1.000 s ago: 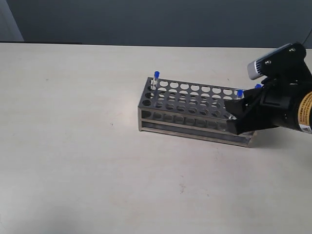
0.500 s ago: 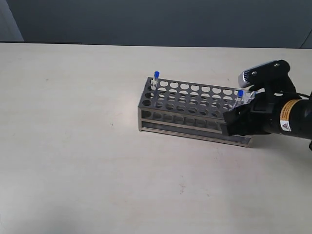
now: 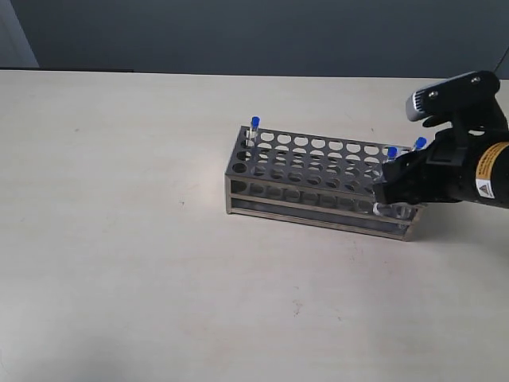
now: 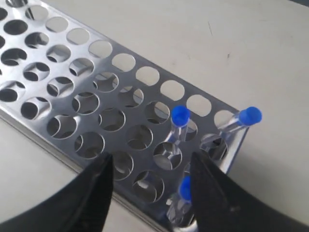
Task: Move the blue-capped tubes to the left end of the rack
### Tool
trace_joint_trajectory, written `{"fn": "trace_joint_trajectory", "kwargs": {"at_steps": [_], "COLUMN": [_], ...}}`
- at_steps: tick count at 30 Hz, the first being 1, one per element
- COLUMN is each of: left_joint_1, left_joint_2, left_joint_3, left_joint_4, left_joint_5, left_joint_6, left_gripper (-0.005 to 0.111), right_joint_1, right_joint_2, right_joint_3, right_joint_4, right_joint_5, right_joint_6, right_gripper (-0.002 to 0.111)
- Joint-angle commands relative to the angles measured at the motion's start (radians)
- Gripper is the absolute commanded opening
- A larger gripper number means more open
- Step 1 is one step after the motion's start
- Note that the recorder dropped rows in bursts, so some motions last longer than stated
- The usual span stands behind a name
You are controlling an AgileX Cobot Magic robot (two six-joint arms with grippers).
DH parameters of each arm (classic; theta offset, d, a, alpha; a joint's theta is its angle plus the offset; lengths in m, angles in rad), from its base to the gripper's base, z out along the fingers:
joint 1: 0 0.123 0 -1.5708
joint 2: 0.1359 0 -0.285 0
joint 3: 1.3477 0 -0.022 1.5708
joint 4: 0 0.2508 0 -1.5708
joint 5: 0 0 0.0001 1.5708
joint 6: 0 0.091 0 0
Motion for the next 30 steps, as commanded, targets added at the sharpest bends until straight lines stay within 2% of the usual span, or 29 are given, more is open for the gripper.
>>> {"fn": "trace_joint_trajectory", "kwargs": {"at_steps": [1,7,30], "left_joint_1": [-0.004,-0.004,-0.004], "left_joint_2": [-0.005,-0.005,-0.005], "left_joint_3": [0.002,0.002,0.002], "left_joint_4": [0.006,0.006,0.006], "left_joint_5": [-0.007,-0.007,-0.011], "left_joint_6": [-0.005,-0.005,-0.005], "left_gripper": [0.000,0.000,0.000], "right_joint_1": [-0.041,-0.101,-0.102], "right_joint_2": [0.050,0.058,0.038], "right_joint_3": [-0.004,-0.004,-0.004], "right_joint_4": [-0.008,-0.008,-0.006], "right_joint_5": [-0.018,-0.067,-0.068], "right_joint_6": [-0.030,-0.030,-0.073], "right_gripper": [0.048,0.048,0.048]}}
